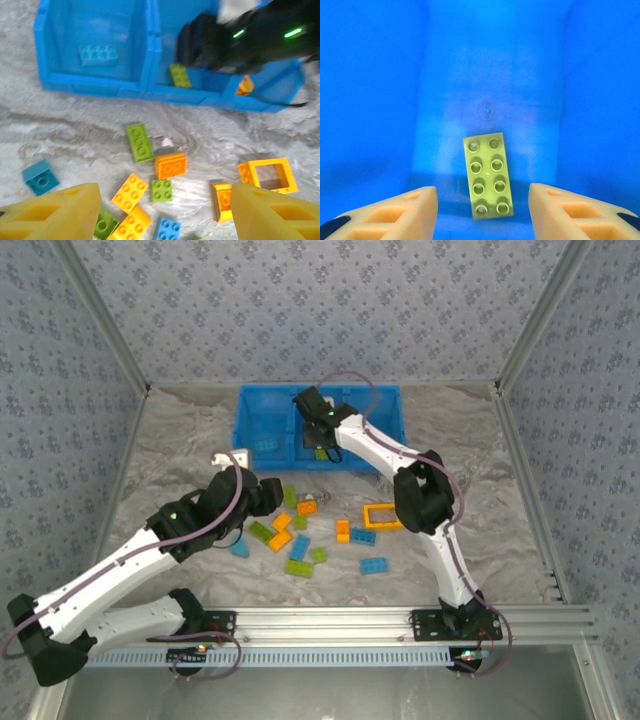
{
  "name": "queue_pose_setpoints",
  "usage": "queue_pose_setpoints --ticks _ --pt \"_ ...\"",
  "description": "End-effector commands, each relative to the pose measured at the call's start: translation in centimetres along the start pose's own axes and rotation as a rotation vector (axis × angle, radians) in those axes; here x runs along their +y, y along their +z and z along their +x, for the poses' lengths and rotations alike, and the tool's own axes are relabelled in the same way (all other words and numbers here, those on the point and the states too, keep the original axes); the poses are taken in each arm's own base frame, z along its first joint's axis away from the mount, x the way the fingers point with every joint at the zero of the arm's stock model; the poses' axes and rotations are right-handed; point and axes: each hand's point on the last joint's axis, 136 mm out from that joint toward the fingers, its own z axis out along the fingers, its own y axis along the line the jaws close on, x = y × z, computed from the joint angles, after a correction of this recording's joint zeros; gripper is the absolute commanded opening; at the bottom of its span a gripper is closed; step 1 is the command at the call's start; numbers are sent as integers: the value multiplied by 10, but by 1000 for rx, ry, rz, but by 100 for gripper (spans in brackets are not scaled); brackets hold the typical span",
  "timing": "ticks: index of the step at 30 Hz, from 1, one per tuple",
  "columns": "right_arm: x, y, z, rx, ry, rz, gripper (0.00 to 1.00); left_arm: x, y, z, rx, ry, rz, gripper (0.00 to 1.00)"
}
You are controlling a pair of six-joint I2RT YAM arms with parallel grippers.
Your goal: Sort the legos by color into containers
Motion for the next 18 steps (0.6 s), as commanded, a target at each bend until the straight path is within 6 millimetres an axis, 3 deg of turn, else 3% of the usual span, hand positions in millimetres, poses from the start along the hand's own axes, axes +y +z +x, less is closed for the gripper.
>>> queue_pose_setpoints --ticks 1,3,6,8,13,18 --pt "-3 -92 -48 -206 19 -39 53 45 9 11 99 -91 -182 70" --pt "-3 -127 -49 -299 19 -91 53 67 23 23 194 -169 -231 71" --pt "8 -181 -31 -463 -18 -244 53 91 45 35 285 -254 -279 74" --pt "21 -202 1 -522 -83 -382 55 105 59 41 333 -296 -305 76" --pt "41 -214 89 -492 -202 -626 61 127 98 60 468 -328 -381 78" --pt "43 -217 138 -456 -226 -700 64 151 120 92 554 -405 -493 79"
